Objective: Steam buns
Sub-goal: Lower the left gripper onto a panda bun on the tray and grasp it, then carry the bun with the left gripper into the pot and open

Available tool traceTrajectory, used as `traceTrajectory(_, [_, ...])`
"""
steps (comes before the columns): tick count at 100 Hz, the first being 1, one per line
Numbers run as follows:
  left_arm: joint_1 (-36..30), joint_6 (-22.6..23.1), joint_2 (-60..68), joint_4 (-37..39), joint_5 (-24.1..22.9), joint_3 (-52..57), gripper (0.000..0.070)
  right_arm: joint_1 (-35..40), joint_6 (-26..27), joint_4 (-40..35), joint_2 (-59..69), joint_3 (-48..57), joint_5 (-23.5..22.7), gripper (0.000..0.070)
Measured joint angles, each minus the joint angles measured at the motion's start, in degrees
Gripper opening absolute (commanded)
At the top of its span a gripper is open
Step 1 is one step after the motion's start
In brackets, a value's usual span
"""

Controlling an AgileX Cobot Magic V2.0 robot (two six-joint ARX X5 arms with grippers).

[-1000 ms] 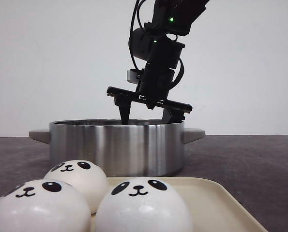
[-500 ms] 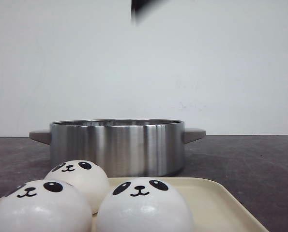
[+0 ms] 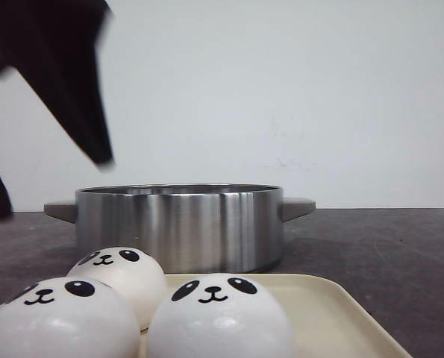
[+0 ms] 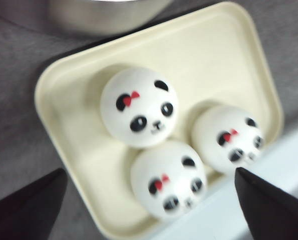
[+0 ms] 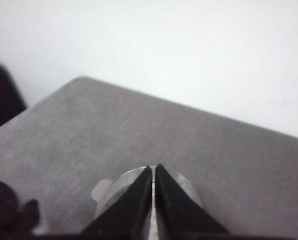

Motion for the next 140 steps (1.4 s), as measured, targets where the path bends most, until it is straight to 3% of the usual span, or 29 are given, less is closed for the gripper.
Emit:
traceTrajectory(28, [0.0, -1.2, 10.4, 6.8, -0.2, 0.0, 0.0688, -0.1, 2.0, -7.6, -2.3, 0.0, 2.5, 0.0001])
traceTrajectory(33, [0.0, -1.5, 11.6, 7.1, -0.8, 0.0, 0.0657, -0.1, 2.4, -8.7, -2.1, 0.0, 2.5, 0.0001])
traceTrajectory(61, [-0.2, -2.5, 16.3, 9.8, -3.9, 0.1, 0.0643, -0.1, 5.4, -11.6, -1.9, -0.2, 2.5, 0.0001])
traceTrajectory(65, [-0.2, -2.6, 16.7, 9.7, -4.0, 0.3, 0.0585, -0.1, 5.6, -11.7, -1.9, -0.2, 2.5, 0.0001])
traceTrajectory(69, [-0.2, -2.8, 16.9, 9.7, -4.2, 0.4, 0.0471, -0.1, 5.6, -11.7, -1.9, -0.2, 2.5, 0.0001])
traceTrajectory(80, [-0.2, -3.1, 17.4, 9.4, -4.5, 0.5, 0.0, -0.1, 5.6, -11.7, -1.9, -0.2, 2.5, 0.0001])
traceTrajectory(108, [-0.4, -3.8, 17.2, 9.1, -3.9, 0.9, 0.001, -0.1, 5.7, -11.7, -1.9, -0.2, 3.5, 0.0001])
traceTrajectory(129, [-2.3, -3.8, 9.0, 6.7, 2.2, 6.6, 0.0011, -0.1, 5.7, -11.7, -1.9, -0.2, 4.2, 0.0001])
traceTrajectory(140, [-3.6, -3.8, 4.4, 4.5, 2.6, 12.3, 0.0011, -0.1, 5.8, -11.7, -1.9, -0.2, 4.3, 0.0001])
